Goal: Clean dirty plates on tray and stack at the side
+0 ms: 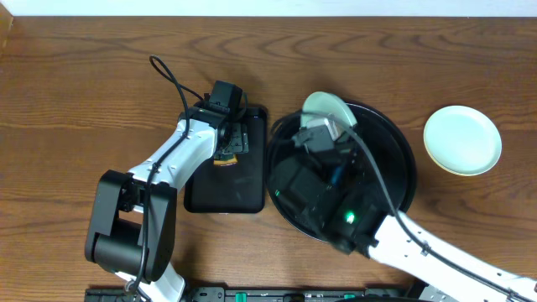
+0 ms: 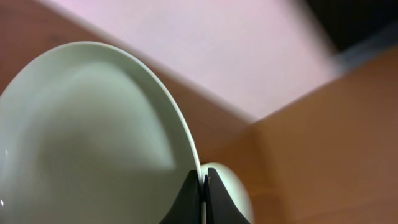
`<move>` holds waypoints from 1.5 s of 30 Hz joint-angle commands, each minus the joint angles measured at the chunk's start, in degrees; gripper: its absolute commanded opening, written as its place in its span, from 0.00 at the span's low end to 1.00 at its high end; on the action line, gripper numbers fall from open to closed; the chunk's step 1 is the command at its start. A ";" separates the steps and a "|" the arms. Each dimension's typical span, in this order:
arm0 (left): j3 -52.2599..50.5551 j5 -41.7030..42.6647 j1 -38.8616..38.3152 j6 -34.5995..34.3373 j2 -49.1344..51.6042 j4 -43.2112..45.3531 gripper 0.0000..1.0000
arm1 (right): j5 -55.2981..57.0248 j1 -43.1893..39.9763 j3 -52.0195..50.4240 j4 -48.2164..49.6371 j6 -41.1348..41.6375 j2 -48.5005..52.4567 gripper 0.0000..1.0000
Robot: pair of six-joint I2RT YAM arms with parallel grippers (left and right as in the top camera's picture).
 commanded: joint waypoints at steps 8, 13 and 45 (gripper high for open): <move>-0.87 -0.52 -0.02 0.09 0.44 -0.11 0.85 | -49.83 -34.49 0.90 0.28 7.13 0.48 0.01; -0.87 -0.52 -0.02 0.09 0.44 -0.11 0.85 | -67.80 -57.05 0.90 2.36 6.80 0.61 0.01; -0.87 -0.52 -0.02 0.09 0.44 -0.11 0.85 | -84.08 -84.41 4.87 1.51 -2.43 12.17 0.50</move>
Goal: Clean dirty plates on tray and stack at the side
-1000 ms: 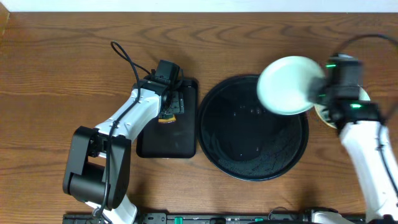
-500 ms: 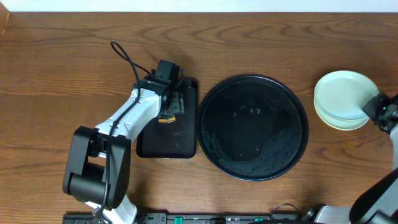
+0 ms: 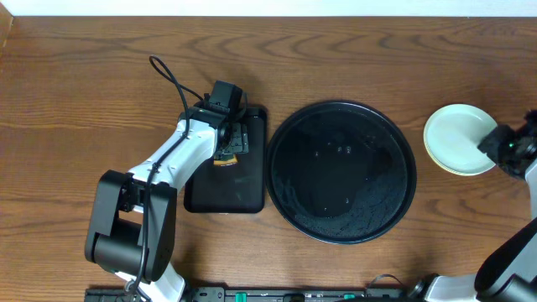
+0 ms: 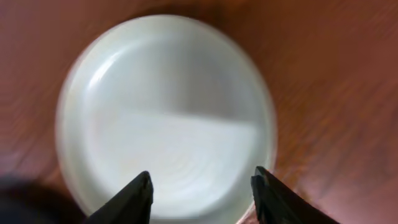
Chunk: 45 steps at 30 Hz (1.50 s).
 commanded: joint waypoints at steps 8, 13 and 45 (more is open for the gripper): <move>-0.81 -0.52 -0.02 0.09 0.44 -0.09 0.85 | -11.41 19.93 9.09 -11.04 -21.03 -4.26 0.72; -0.81 -0.52 -0.02 0.09 0.44 -0.09 0.85 | -8.85 28.61 9.07 -10.93 -21.77 -4.24 0.99; -0.81 -0.52 -0.02 0.09 0.44 -0.09 0.85 | -2.21 35.54 8.41 -12.48 -21.94 -12.33 0.99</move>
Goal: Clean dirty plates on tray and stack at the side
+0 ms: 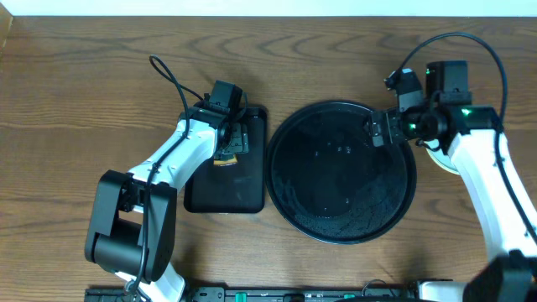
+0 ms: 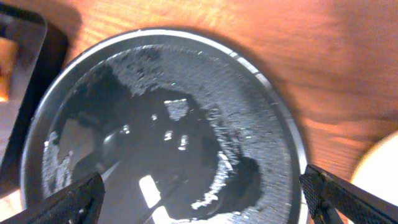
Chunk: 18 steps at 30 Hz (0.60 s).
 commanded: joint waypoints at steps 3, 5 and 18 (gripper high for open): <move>-0.81 -0.52 -0.02 0.09 0.44 -0.09 0.85 | 4.07 0.09 -1.01 4.42 -3.15 -14.45 0.99; -0.81 -0.52 -0.02 0.11 0.44 -0.09 0.86 | 4.11 0.09 -2.60 8.22 -3.58 -19.41 0.99; -0.81 -0.52 -0.02 0.09 0.44 -0.09 0.85 | 4.09 -0.17 -36.50 38.38 -4.28 -69.46 0.99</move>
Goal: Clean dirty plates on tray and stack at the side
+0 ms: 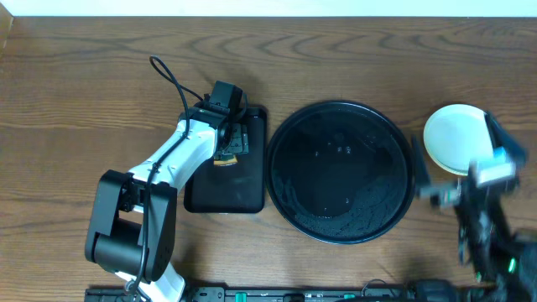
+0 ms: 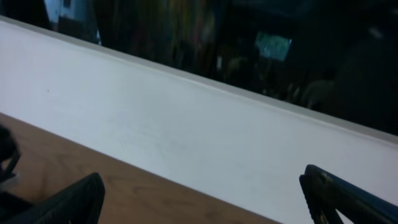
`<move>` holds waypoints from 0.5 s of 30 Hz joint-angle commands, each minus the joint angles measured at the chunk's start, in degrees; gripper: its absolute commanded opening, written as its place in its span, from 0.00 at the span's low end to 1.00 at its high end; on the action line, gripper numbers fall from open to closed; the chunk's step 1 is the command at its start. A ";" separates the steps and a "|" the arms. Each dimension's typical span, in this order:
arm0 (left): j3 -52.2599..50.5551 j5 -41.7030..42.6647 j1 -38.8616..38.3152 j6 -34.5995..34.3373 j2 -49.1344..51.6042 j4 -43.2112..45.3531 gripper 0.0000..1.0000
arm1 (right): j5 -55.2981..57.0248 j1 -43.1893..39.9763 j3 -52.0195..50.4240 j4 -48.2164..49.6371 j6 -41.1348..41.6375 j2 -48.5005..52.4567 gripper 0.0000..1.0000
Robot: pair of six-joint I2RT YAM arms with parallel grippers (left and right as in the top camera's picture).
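Note:
The round black tray [image 1: 340, 172] lies mid-table, wet and with no plate on it. A pale plate [image 1: 457, 138] rests on the wood to its right; I cannot tell if more lie under it. My right arm [image 1: 482, 197] shows blurred at the front right, beside the tray's rim. In its wrist view the right gripper [image 2: 205, 202] is wide open with nothing between its fingers, facing the white back wall. My left gripper [image 1: 228, 138] sits over a yellow sponge [image 1: 225, 157] on the black rectangular tray [image 1: 222, 189]; its jaws are hidden.
The left arm's base [image 1: 130, 226] and cable [image 1: 168, 75] take up the front left. Bare wooden table [image 1: 84, 101] runs along the back and left. A white wall strip [image 2: 186, 130] borders the table's far edge.
My right gripper was open over the round tray's right rim, looking down at it. Now the right arm is at the front right and its camera faces the back wall. The left arm is unmoved.
My right gripper was shut on a pale plate held over the round tray. Then it stood open above the plate at the right side, the tray bare. Then it was over the tray's right rim, and now sits at the table's front right, still open.

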 commanded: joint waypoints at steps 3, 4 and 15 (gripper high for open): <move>-0.66 -0.50 -0.02 0.09 0.44 -0.09 0.85 | 0.52 -0.70 -14.56 6.12 -0.68 -13.88 0.99; -0.66 -0.50 -0.02 0.11 0.44 -0.09 0.85 | 0.52 -0.90 -17.62 9.20 -0.68 -16.02 0.99; -0.66 -0.50 -0.02 0.09 0.44 -0.09 0.85 | -0.55 -1.99 -39.10 28.17 0.00 -22.62 0.99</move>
